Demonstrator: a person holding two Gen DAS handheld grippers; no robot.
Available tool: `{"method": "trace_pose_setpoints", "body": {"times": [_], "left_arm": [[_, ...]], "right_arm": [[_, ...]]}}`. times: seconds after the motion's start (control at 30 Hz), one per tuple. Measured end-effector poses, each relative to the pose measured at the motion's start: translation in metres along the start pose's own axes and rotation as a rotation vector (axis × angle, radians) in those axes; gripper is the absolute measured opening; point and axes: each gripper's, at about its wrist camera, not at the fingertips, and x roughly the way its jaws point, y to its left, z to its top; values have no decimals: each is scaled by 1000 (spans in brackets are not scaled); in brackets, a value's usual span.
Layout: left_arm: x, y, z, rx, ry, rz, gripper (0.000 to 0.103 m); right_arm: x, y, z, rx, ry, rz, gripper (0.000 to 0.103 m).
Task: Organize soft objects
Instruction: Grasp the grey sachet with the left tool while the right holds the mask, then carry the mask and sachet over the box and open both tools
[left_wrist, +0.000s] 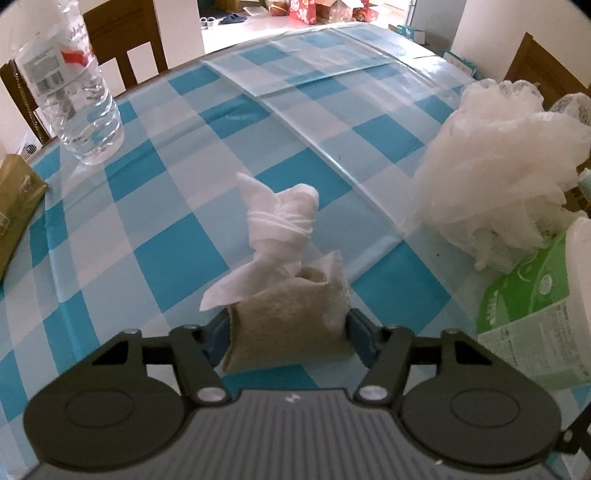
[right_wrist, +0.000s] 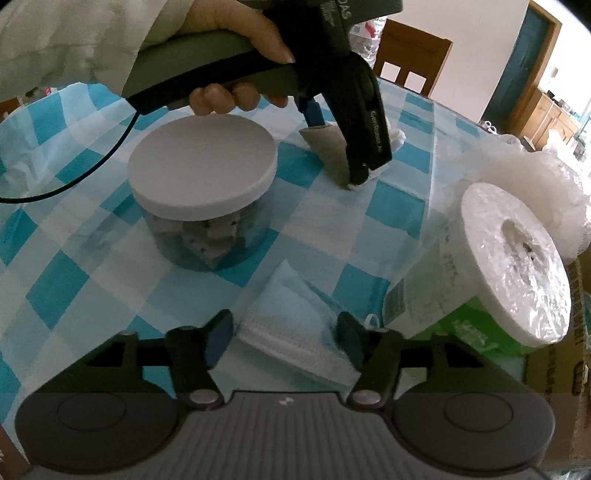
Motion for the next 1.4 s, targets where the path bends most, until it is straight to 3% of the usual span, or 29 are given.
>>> {"method": "trace_pose_setpoints", "body": {"times": [0.2, 0.47, 1.4], "left_arm": [[-4, 3, -1, -16, -3, -14, 56], [-12, 10, -4, -19, 3, -22, 52], [-90, 6, -25, 38, -76, -44, 50]], "right_arm": [[6, -4, 2, 6, 18, 3, 74], [4, 1, 4, -13, 28, 22, 50], [-38, -5, 5, 18, -25, 48, 48]]}}
